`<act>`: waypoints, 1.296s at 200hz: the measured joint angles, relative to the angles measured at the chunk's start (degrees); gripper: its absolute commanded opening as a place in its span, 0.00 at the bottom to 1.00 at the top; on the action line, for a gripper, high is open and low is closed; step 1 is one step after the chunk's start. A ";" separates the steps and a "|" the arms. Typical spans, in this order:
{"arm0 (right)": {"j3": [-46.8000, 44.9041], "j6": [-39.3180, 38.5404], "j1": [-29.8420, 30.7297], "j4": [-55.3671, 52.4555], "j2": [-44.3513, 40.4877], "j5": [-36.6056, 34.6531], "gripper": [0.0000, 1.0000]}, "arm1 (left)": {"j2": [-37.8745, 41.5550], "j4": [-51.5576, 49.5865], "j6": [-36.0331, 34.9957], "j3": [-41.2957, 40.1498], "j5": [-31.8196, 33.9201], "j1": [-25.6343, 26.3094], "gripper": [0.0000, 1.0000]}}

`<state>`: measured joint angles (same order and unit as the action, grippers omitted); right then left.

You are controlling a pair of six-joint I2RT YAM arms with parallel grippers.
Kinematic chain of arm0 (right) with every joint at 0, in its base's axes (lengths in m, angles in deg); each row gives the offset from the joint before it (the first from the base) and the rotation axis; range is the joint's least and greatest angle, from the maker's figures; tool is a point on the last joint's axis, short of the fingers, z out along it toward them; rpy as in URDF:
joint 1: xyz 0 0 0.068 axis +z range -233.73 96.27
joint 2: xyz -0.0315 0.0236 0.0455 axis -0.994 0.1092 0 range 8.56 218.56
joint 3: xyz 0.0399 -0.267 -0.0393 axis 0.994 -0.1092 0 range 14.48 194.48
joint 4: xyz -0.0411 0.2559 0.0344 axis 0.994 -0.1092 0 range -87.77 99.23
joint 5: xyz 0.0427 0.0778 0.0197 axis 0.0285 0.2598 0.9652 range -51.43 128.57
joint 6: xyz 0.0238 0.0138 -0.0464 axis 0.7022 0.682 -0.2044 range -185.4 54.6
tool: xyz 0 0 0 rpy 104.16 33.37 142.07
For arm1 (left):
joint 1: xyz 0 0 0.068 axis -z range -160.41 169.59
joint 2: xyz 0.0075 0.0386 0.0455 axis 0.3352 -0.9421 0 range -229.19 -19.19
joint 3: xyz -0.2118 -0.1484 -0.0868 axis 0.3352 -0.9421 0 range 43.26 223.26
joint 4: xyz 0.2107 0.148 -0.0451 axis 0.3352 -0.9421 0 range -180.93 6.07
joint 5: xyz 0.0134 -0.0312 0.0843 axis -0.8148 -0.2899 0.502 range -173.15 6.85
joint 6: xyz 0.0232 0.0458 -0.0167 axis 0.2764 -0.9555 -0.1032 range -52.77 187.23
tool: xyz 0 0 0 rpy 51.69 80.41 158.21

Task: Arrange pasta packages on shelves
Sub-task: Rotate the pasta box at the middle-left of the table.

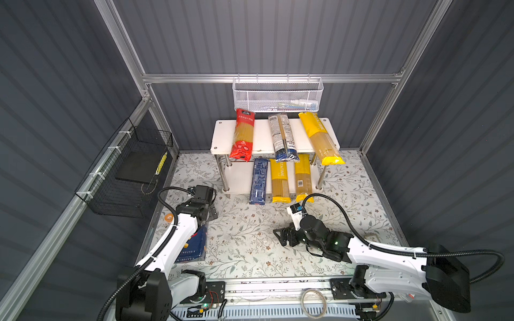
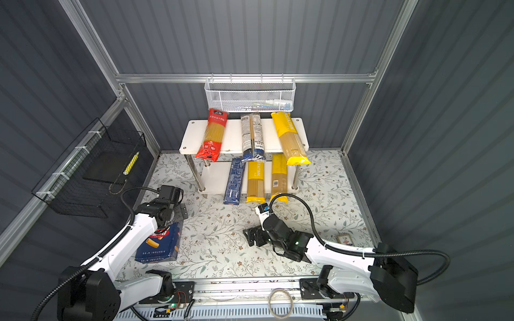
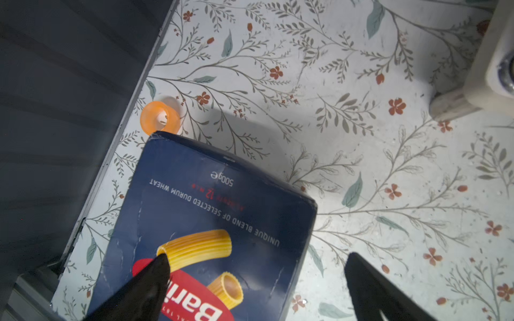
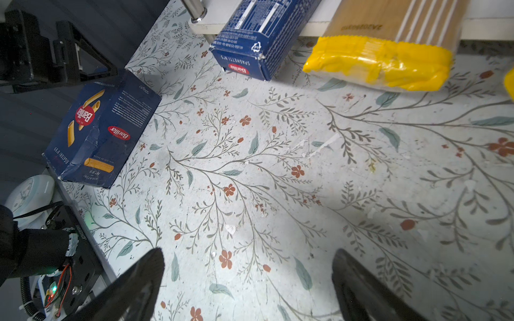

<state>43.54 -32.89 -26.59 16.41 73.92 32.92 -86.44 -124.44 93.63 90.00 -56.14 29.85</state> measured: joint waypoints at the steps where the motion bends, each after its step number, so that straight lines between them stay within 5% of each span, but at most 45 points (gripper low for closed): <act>1: 0.00 0.00 -0.02 0.00 -0.02 0.00 0.95 | 0.00 0.04 0.02 -0.04 0.00 -0.17 0.99; 92: 0.33 -1.84 -1.40 0.07 0.13 3.56 0.96 | -6.62 3.52 -1.11 0.90 -0.59 -12.31 0.99; 196: 0.44 -2.16 -2.43 0.11 0.61 9.44 0.98 | -1.46 11.50 -0.20 -5.62 -11.78 -20.68 0.99; 259: 1.49 -2.16 -2.47 0.00 0.79 9.77 0.98 | -0.26 28.00 1.07 -12.63 -23.15 -24.59 0.99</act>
<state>45.03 -35.05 -29.06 16.41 74.71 42.69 -86.70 -96.45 94.70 77.37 -79.29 5.26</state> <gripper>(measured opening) 0.979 0.992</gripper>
